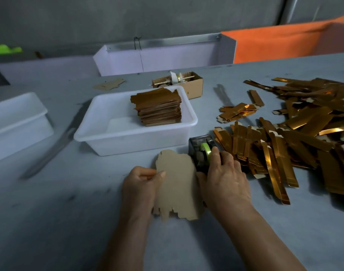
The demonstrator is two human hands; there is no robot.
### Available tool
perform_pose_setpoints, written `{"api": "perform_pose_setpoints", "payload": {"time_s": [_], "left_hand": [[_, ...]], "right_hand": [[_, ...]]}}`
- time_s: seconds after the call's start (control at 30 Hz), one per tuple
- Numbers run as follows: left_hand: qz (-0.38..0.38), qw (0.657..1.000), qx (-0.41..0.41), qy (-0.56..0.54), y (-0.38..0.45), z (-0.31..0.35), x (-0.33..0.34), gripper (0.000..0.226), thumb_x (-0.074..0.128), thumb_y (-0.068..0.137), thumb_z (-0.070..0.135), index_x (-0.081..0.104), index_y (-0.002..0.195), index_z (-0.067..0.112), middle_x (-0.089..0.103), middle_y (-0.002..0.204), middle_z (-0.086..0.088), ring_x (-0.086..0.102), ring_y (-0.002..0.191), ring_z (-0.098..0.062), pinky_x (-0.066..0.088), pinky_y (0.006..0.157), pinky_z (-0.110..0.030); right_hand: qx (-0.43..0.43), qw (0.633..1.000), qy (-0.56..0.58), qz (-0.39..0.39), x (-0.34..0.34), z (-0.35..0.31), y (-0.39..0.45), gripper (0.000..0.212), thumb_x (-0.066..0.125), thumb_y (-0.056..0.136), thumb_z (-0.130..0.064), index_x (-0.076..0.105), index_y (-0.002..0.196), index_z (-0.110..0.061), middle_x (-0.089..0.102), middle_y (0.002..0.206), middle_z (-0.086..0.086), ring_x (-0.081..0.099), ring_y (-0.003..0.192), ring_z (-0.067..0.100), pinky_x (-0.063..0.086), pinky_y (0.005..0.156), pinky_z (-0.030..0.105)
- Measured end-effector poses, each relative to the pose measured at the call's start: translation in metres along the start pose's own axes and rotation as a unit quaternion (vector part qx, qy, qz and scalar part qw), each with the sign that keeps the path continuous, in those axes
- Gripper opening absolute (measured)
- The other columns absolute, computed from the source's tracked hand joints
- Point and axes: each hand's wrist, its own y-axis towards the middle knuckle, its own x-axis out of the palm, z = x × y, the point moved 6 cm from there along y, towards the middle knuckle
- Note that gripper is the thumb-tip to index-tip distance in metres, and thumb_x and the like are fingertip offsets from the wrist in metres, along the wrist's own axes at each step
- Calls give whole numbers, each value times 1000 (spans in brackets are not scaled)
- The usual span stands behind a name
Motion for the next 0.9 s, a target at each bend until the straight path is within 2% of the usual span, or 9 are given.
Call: {"api": "perform_pose_setpoints", "payload": {"time_s": [0.23, 0.37, 0.4, 0.5, 0.57, 0.63, 0.7, 0.77, 0.9], "left_hand": [[-8, 999, -33, 7, 2, 2, -6, 15, 76, 78, 9, 64, 75, 17, 71, 83, -11, 68, 84, -31, 56, 84, -45], [24, 998, 37, 54, -8, 19, -17, 17, 71, 83, 13, 62, 72, 23, 66, 73, 6, 62, 72, -11, 46, 61, -23], [27, 998, 44, 45, -11, 23, -19, 16, 69, 85, 15, 62, 73, 24, 66, 76, 6, 60, 72, -8, 45, 60, -23], [-37, 995, -1, -98, -21, 27, -16, 6, 61, 91, 11, 67, 87, 10, 71, 89, -12, 66, 85, -27, 54, 79, -40], [-100, 978, -27, -182, -30, 36, -9, 10, 58, 92, 9, 66, 89, 3, 73, 87, -15, 67, 80, -26, 54, 75, -37], [-142, 969, -18, -202, -39, 45, -4, 13, 56, 92, 10, 66, 91, 1, 74, 86, -14, 68, 77, -23, 55, 68, -33], [-160, 963, -5, -215, -45, 52, 0, 15, 56, 91, 11, 66, 94, 0, 74, 85, -14, 69, 74, -22, 56, 65, -31], [-170, 959, -3, -226, -48, 53, 2, 16, 58, 89, 12, 66, 96, 0, 74, 83, -13, 68, 72, -21, 55, 62, -30], [-230, 944, -15, -235, -50, 50, 11, 39, 68, 72, 21, 66, 106, 3, 74, 95, -15, 72, 85, -27, 59, 67, -34]], "right_hand": [[-15, 998, 53, -3, 0, 6, 1, 79, 40, 88, -61, 9, 148, -22, 24, 151, 4, 25, 136, 26, 29, 109, 39], [-16, 999, 48, 1, -3, 6, 0, 78, 41, 88, -61, 11, 148, -22, 21, 152, 3, 22, 138, 25, 25, 111, 40], [-20, 998, 49, 15, -6, 6, -2, 76, 41, 88, -61, 13, 148, -22, 19, 153, 3, 19, 139, 25, 23, 113, 41], [-68, 985, 93, 130, -27, -1, -16, 66, 42, 87, -54, 33, 143, -20, 27, 150, 4, 22, 138, 22, 27, 112, 40], [-85, 961, 214, 155, -37, -3, -28, 59, 38, 81, -59, 52, 128, -26, 46, 131, -8, 42, 122, 12, 44, 96, 32], [-45, 922, 380, 59, -35, -3, -36, 46, 41, 71, -67, 57, 105, -41, 56, 103, -26, 55, 96, -3, 49, 73, 17], [-2, 832, 552, -54, -24, -5, -40, 26, 57, 73, -51, 67, 91, -35, 67, 86, -22, 61, 79, -7, 49, 56, 13], [28, 771, 627, -110, -17, -3, -41, 20, 62, 73, -34, 72, 87, -24, 72, 82, -12, 65, 71, 0, 52, 57, 16], [42, 768, 629, -111, -15, 3, -38, 22, 58, 71, -36, 73, 84, -27, 72, 83, -9, 66, 82, 14, 53, 69, 33]]}}
